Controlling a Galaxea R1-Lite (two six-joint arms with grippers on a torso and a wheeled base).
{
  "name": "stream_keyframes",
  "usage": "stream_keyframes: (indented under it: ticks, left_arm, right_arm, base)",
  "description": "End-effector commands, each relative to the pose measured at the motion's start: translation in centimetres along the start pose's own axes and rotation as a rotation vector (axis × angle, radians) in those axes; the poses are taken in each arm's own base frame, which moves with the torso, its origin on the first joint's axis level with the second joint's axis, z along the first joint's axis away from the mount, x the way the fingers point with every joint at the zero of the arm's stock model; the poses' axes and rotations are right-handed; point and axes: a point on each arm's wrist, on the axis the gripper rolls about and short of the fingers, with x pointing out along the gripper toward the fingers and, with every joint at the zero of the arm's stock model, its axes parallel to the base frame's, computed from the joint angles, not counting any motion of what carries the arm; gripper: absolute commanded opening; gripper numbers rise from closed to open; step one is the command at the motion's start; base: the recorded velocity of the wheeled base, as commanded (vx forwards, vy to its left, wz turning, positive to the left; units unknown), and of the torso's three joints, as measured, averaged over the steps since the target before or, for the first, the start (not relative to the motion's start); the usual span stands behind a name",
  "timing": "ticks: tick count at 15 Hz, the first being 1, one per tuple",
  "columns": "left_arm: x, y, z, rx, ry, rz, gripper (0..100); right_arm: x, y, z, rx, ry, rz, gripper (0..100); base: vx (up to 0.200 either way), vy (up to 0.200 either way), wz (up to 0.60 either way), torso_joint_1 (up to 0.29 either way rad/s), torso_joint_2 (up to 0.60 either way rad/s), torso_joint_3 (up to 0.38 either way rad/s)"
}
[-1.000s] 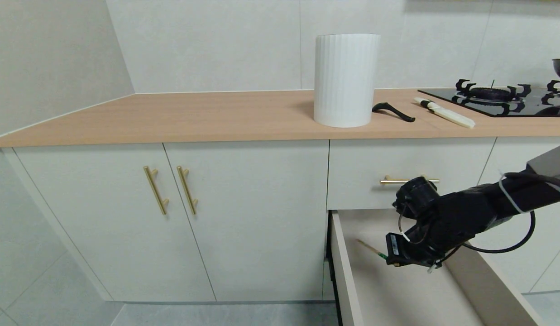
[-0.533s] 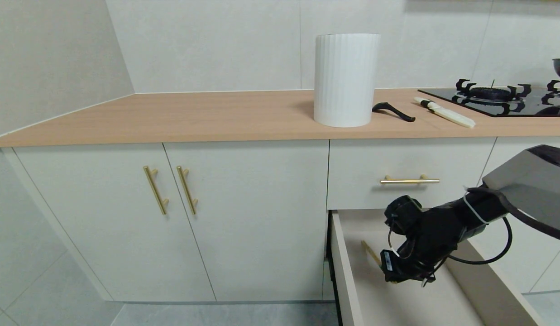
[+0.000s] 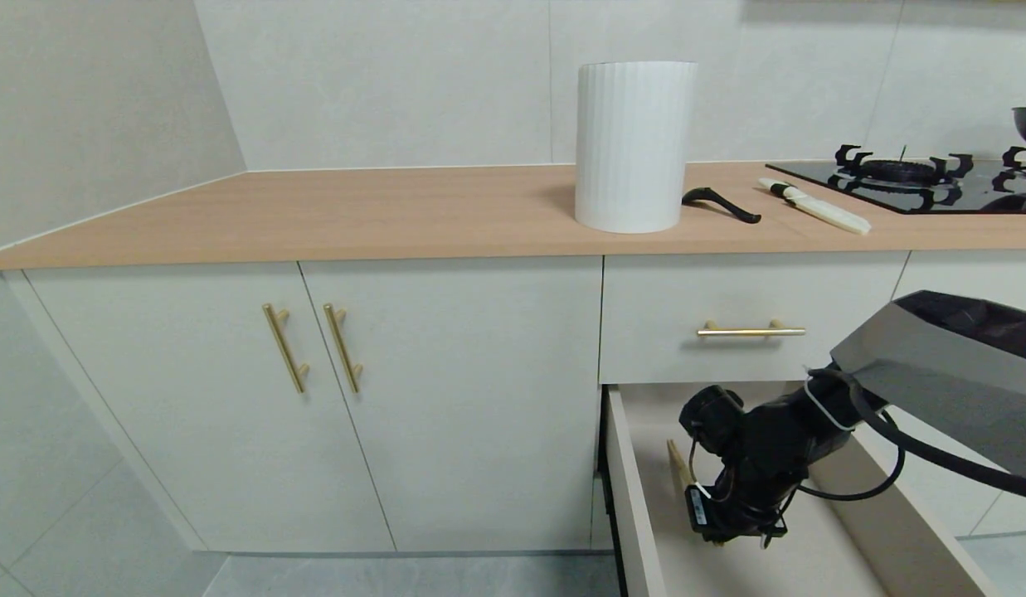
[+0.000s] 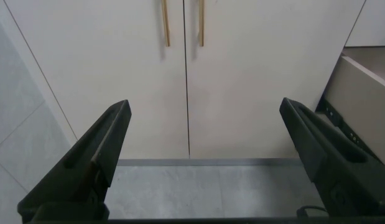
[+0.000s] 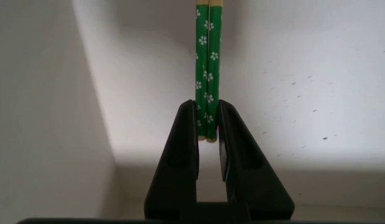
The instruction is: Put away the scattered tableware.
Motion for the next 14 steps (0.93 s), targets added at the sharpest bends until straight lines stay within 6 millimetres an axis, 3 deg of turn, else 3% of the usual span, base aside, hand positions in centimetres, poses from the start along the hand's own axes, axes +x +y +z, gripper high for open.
stream_keyframes:
  ticks: [1, 11, 12, 14]
  left_arm:
    - [0.0, 0.0, 0.0, 0.0, 0.0, 0.0, 100]
    - [0.0, 0.0, 0.0, 0.0, 0.0, 0.0, 100]
    - [0.0, 0.0, 0.0, 0.0, 0.0, 0.0, 100]
    - [0.0, 0.0, 0.0, 0.0, 0.0, 0.0, 100]
  right_arm:
    - [0.63, 0.09, -0.19, -0.004, 0.013, -0.013, 0]
    - [0.9, 0.13, -0.17, -0.005, 0.009, -0.031, 0]
    - [0.9, 0.13, -0.17, -0.005, 0.009, -0.031, 100]
    - [0.9, 0.13, -0.17, -0.005, 0.009, -0.031, 100]
  base:
    - [0.0, 0.0, 0.0, 0.0, 0.0, 0.0]
    - [0.0, 0.0, 0.0, 0.0, 0.0, 0.0]
    - [0.0, 0.0, 0.0, 0.0, 0.0, 0.0]
    - [0.0, 0.0, 0.0, 0.0, 0.0, 0.0]
